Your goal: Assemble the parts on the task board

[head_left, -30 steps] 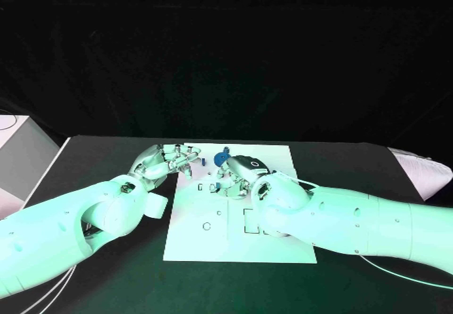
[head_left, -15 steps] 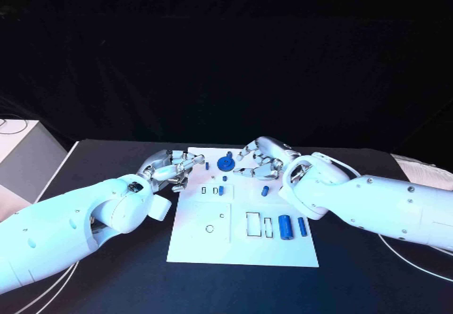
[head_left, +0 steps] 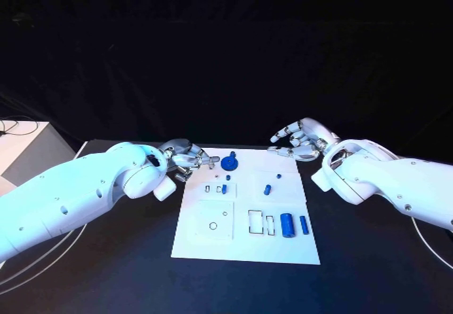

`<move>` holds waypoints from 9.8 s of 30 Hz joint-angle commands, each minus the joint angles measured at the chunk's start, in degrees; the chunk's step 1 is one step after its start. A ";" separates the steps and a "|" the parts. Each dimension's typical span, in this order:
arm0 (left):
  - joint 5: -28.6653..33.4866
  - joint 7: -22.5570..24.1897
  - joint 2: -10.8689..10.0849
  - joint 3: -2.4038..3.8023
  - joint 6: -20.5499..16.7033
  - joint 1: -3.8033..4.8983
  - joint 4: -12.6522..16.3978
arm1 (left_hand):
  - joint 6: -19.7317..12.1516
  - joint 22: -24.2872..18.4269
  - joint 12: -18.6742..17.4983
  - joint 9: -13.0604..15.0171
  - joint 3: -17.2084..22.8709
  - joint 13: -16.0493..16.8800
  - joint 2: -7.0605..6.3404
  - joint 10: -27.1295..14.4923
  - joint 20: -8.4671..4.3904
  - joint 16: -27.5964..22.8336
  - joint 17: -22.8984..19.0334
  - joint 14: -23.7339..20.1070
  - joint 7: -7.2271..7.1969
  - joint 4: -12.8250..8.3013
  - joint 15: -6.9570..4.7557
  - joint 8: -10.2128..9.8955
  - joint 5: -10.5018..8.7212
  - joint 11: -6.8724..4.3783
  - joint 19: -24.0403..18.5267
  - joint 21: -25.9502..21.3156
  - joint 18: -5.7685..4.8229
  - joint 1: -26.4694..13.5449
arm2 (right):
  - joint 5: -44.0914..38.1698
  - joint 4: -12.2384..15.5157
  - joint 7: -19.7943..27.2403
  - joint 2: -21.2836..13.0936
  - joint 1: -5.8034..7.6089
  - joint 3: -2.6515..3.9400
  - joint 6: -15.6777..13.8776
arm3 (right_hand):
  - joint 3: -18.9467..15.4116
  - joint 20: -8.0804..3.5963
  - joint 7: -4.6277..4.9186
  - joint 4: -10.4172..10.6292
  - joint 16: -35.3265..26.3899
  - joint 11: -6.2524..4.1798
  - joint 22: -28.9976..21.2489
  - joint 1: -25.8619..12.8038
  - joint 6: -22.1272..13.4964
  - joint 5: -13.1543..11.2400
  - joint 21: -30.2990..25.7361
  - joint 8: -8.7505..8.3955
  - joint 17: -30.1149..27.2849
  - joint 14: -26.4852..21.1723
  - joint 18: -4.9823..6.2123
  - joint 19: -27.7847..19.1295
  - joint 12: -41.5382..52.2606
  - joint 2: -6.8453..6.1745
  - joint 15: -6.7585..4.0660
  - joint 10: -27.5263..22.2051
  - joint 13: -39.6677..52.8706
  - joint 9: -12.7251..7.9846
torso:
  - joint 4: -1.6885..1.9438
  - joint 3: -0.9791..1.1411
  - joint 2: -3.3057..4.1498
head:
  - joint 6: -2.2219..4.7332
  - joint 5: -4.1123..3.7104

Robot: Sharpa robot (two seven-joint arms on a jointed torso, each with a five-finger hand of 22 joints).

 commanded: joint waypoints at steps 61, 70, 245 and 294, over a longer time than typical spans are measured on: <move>-14.14 -15.43 20.21 -14.24 22.43 12.35 -20.58 | 0.56 1.35 -0.41 1.63 0.86 -0.59 1.82 -1.12 -0.04 0.19 11.66 4.56 -0.58 -0.13 -0.48 0.27 0.07 -0.29 0.89 0.48 -0.65 -4.53 | 0.93 -1.38 0.48 0.47 0.01 -0.08 3.33 | -0.05 0.32 -0.13 0.54 -0.17 0.36 15.07 -0.12 -0.09 0.76 0.27 0.43 12.19 5.19 -0.40 6.00 0.12 -0.26 0.36 5.89 15.09 0.12 | 0.23 0.50 -0.50 | -2.08 -0.78; -14.11 -15.45 20.64 -14.23 23.04 12.04 -21.00 | 0.53 1.22 -0.58 1.69 0.99 -0.85 1.74 -1.33 -0.07 0.17 11.62 4.54 -0.60 -0.22 -0.50 0.29 0.08 -0.31 0.80 0.43 -0.63 -4.33 | -0.72 -1.31 0.43 0.57 -0.06 -0.07 3.25 | -0.06 0.32 -0.13 0.54 -0.19 0.36 15.07 -0.14 -0.09 0.77 0.27 0.44 12.15 5.18 -0.40 6.00 0.12 -0.26 0.35 5.89 15.09 0.12 | 0.29 0.50 -0.48 | -2.22 -0.91; -23.00 -14.50 17.45 -14.62 14.56 9.38 -15.94 | 2.48 4.91 -0.82 12.05 33.58 -0.15 -1.06 3.03 -2.50 1.35 15.05 6.06 -3.28 -19.98 -3.29 8.99 21.82 -3.20 3.11 2.01 -1.27 -8.44 | 28.17 -7.76 13.41 0.14 -1.13 -0.32 -2.48 | 10.40 10.31 5.28 -2.91 -84.99 7.47 -64.83 0.76 -9.45 7.98 -86.20 5.13 -57.81 -28.86 10.05 -36.22 -84.02 -1.73 9.82 -27.20 -71.32 -3.94 | 0.36 0.54 -0.37 | -4.56 0.38; -23.42 -14.58 16.71 -14.62 16.84 9.38 -15.15 | 2.67 5.10 -0.82 12.06 33.61 -0.09 -1.25 3.21 -2.56 1.35 15.05 6.06 -3.36 -20.22 -3.35 8.98 21.85 -3.29 3.25 2.08 -1.31 -8.37 | 28.17 -8.56 13.81 0.77 -1.68 -0.32 -2.36 | 10.19 10.46 5.47 -3.12 -85.25 7.62 -65.72 0.71 -9.34 8.02 -86.27 4.75 -58.48 -28.95 9.97 -36.98 -84.67 -1.63 9.99 -27.08 -71.30 -4.09 | 0.32 0.57 -0.34 | -5.00 0.73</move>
